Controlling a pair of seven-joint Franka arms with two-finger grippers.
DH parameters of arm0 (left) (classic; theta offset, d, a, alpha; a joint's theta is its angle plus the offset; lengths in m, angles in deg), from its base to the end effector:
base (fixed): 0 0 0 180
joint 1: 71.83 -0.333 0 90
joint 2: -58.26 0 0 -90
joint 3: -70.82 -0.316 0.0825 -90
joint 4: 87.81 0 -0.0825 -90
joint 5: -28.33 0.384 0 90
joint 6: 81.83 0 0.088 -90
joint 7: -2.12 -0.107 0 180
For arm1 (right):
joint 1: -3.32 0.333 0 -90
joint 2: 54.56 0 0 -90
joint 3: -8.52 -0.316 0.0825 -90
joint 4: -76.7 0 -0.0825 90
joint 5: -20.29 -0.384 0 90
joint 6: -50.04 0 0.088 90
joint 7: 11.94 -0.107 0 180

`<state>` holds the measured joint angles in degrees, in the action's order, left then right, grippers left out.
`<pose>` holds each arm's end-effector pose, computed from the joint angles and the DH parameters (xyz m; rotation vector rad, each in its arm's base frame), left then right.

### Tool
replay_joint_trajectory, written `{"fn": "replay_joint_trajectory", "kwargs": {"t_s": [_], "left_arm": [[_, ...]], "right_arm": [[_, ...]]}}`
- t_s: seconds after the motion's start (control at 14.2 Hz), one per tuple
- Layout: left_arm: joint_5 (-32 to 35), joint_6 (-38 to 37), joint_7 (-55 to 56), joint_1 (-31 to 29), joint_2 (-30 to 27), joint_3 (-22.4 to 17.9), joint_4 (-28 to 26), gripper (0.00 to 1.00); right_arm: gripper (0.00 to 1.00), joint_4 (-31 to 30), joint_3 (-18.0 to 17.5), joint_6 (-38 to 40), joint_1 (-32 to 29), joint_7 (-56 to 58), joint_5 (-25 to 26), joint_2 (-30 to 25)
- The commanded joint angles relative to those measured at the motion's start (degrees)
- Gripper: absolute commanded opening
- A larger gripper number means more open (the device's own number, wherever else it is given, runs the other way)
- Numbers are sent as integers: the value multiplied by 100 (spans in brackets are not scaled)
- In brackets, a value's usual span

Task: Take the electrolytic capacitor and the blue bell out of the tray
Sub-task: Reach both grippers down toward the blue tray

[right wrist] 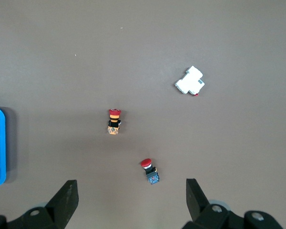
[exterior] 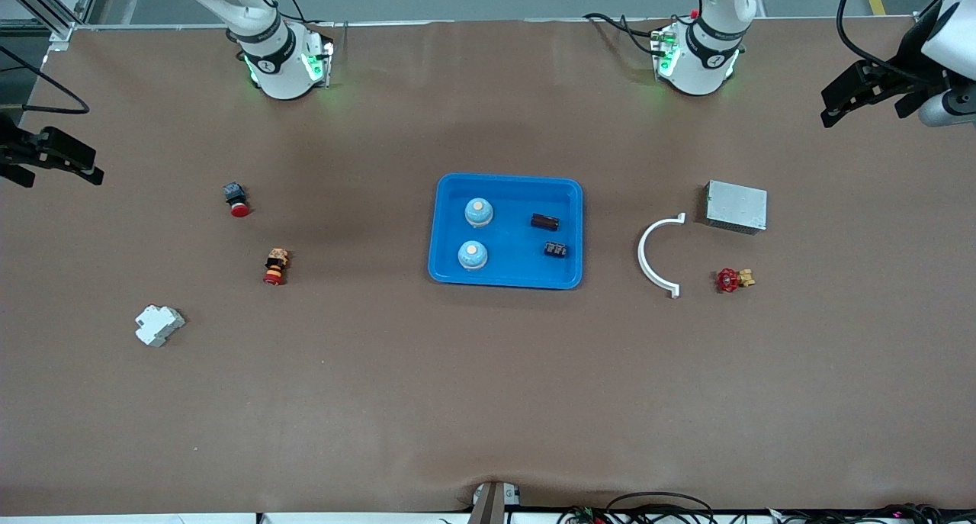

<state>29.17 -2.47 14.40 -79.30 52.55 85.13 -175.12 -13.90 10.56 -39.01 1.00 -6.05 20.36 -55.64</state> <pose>0.4990 -0.0661 0.6814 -3.0918 -0.1533 0.0543 0.5453 -0.0419 0.6285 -3.1411 -0.0419 0.0129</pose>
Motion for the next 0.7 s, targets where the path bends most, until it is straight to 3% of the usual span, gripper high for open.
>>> {"fn": "replay_joint_trajectory", "kwargs": {"t_s": [0.0,0.28,0.63], "left_arm": [[-14,-96,-24,-43,34,19,109,100],[-5,-87,99,9,384,19,135,100],[-67,44,257,193,1053,106,65,100]], "right_arm": [[100,-19,-72,-8,-67,-17,55,-24],[100,-19,-72,1,-50,-44,55,-24],[100,-273,-125,116,232,-1694,-479,-59]]}}
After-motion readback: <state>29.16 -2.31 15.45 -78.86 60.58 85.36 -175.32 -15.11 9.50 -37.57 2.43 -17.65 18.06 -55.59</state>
